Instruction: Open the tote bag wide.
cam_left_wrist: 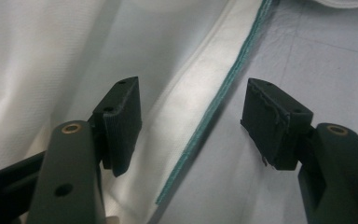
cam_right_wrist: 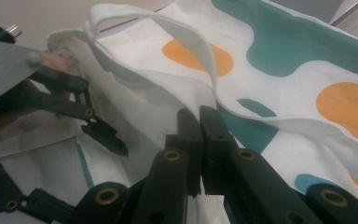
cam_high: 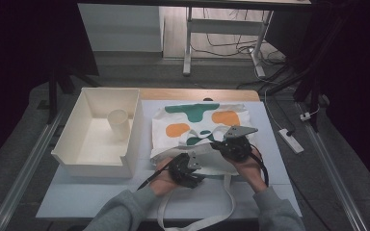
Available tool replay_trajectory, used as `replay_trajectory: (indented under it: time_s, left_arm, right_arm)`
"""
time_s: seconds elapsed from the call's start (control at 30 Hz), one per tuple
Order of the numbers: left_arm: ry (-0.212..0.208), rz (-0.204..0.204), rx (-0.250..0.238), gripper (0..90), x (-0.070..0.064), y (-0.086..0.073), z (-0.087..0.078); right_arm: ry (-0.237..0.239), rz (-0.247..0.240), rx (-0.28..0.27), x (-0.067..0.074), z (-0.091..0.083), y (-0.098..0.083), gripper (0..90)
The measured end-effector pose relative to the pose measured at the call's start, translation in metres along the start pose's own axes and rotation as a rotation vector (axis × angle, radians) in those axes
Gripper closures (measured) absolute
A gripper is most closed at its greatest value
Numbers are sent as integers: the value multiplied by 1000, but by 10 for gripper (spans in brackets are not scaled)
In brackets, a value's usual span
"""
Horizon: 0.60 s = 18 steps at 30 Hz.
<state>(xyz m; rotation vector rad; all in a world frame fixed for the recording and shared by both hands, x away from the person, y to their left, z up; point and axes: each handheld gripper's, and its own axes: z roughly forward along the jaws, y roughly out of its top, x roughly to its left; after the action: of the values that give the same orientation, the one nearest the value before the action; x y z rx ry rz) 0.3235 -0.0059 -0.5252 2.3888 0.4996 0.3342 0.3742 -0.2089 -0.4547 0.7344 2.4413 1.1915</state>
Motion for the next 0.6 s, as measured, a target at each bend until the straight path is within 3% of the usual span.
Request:
replay_trajectory:
  time_s: [0.4,0.6]
  left_arm:
    - [-13,-2,18,380,6,2,5]
    - [-44,-9,21,377,11,2,8]
  right_arm:
    - [1,22,-7,-7,5,0,877]
    - [-5,23,-15,-8,5,1,877]
